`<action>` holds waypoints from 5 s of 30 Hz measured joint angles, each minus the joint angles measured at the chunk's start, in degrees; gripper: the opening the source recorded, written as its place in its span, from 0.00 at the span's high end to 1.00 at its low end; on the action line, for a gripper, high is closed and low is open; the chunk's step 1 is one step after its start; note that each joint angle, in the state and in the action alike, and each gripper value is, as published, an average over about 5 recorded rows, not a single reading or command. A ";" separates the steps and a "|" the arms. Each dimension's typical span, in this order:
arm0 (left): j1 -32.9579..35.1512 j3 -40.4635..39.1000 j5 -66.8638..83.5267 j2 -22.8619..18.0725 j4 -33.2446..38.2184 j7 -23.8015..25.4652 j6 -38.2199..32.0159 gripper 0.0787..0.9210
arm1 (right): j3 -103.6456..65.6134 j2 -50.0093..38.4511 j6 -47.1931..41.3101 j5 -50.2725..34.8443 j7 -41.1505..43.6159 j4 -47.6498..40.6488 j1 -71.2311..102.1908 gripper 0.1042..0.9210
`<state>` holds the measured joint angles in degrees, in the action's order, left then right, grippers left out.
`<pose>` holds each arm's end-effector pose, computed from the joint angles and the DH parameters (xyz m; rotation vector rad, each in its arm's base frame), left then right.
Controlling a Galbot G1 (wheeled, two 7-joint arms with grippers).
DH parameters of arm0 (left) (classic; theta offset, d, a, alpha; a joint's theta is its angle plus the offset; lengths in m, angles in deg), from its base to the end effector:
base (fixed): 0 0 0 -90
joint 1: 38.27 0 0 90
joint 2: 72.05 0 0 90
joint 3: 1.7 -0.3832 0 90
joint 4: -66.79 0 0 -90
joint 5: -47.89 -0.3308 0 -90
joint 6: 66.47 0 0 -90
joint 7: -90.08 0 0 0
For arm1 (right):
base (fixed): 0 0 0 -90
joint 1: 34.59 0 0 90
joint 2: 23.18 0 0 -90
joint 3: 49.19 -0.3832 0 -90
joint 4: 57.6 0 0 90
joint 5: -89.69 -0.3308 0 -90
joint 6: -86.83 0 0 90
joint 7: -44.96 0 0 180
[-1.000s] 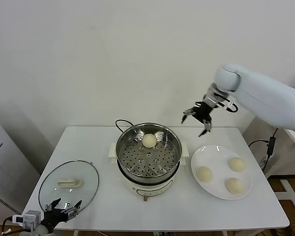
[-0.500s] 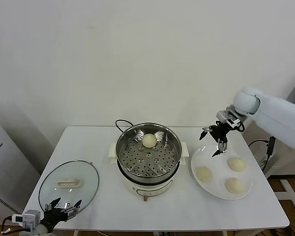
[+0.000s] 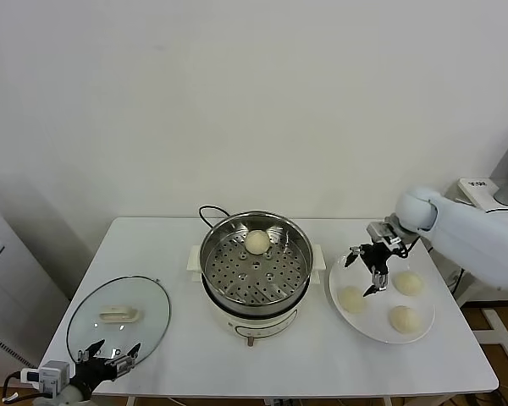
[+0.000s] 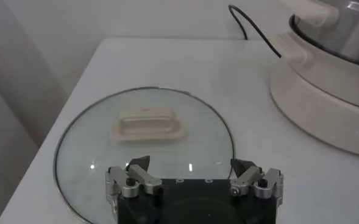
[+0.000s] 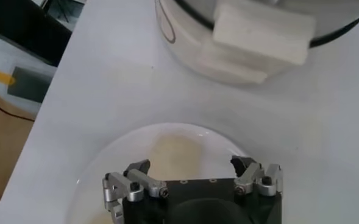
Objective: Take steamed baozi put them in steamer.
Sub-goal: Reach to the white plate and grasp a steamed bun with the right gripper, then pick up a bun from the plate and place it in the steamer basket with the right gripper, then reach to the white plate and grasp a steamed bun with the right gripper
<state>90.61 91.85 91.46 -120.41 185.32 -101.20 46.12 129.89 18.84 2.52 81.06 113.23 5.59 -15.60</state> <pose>0.1277 0.1631 -0.3038 -0.1294 -2.4802 -0.0070 0.5459 -0.1979 -0.1829 1.6097 -1.3011 1.3145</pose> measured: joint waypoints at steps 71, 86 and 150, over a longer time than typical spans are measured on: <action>0.63 0.22 -0.36 -0.38 1.54 -1.12 0.69 0.12 | 18.00 3.41 -22.32 -34.69 -6.97 15.02 -32.44 0.56; 0.60 0.11 -0.36 -0.61 1.29 -1.09 0.63 0.12 | 17.68 16.24 -29.65 -39.08 -16.87 12.32 -26.87 0.56; 0.41 0.02 -0.16 -0.57 0.74 -0.91 0.22 0.12 | 19.96 -3.01 -14.64 -15.64 2.96 13.01 -29.72 0.12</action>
<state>91.02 91.88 91.30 -120.98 186.05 -102.11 46.34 149.85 15.82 -12.12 65.42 116.19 18.61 -45.31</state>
